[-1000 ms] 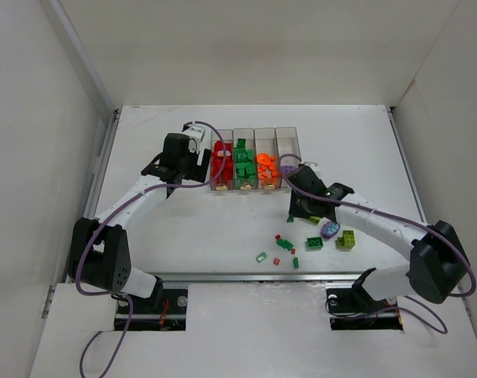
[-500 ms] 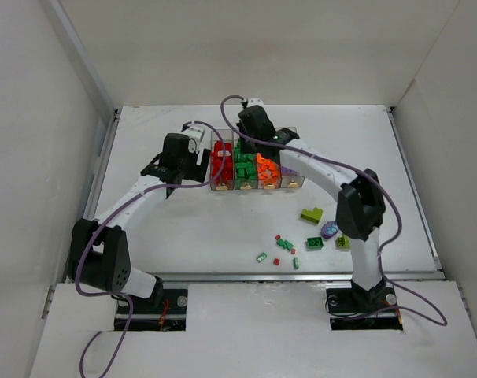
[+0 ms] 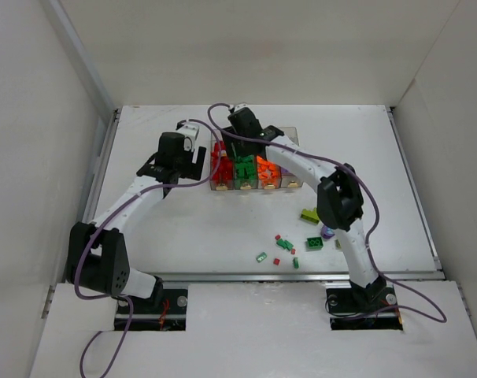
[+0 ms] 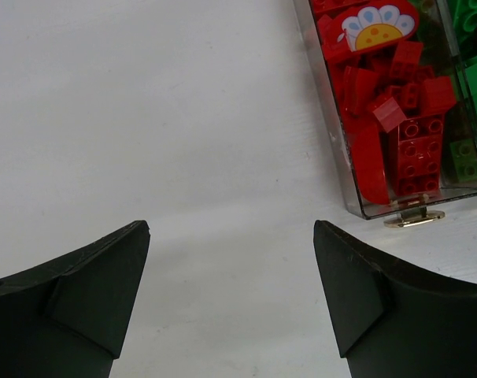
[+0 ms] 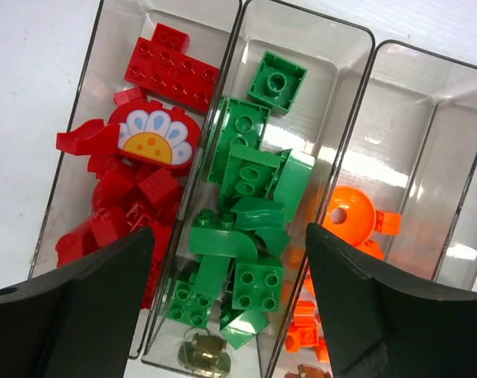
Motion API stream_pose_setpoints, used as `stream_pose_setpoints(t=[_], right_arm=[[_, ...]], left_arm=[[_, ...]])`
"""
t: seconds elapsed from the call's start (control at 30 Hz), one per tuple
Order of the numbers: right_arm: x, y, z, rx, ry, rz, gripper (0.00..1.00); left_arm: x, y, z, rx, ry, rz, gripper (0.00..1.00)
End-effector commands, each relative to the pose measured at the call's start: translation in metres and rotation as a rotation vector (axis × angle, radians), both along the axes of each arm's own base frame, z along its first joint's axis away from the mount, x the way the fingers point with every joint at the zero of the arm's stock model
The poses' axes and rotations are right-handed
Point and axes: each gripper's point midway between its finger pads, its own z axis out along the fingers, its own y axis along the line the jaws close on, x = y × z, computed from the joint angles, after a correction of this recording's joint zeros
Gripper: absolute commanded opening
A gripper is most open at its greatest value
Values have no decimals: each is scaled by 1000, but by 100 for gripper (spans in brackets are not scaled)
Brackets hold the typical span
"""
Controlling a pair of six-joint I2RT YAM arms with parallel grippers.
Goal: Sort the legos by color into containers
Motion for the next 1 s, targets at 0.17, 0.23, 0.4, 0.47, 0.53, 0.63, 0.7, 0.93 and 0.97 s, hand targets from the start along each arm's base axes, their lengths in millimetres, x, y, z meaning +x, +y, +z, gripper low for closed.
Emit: stream_pose_setpoints(t=[0.17, 0.23, 0.4, 0.47, 0.53, 0.63, 0.7, 0.93, 0.97], right_arm=[[-27, -69, 102, 48, -50, -104, 89], [-59, -107, 57, 8, 85, -162, 92], [-157, -170, 7, 54, 263, -285, 98], [-204, -189, -24, 43, 364, -309, 99], [-227, -198, -40, 62, 411, -361, 99], [-259, -215, -56, 74, 463, -419, 99], [-267, -213, -58, 97, 484, -411, 99], [-290, -223, -81, 64, 576, -478, 100], [-296, -224, -89, 58, 599, -487, 100]], left_arm=[[4, 1, 18, -20, -52, 3, 83], [4, 1, 18, -20, -52, 3, 83], [11, 1, 24, -31, -58, 32, 83], [14, 0, 22, -36, -41, 40, 83], [16, -1, 24, -43, -38, 45, 83], [17, -9, 23, -71, -28, 20, 83], [17, -11, 23, -77, -26, 12, 82], [16, -11, 18, -72, -9, 12, 82], [16, -9, 18, -67, -10, 19, 82]])
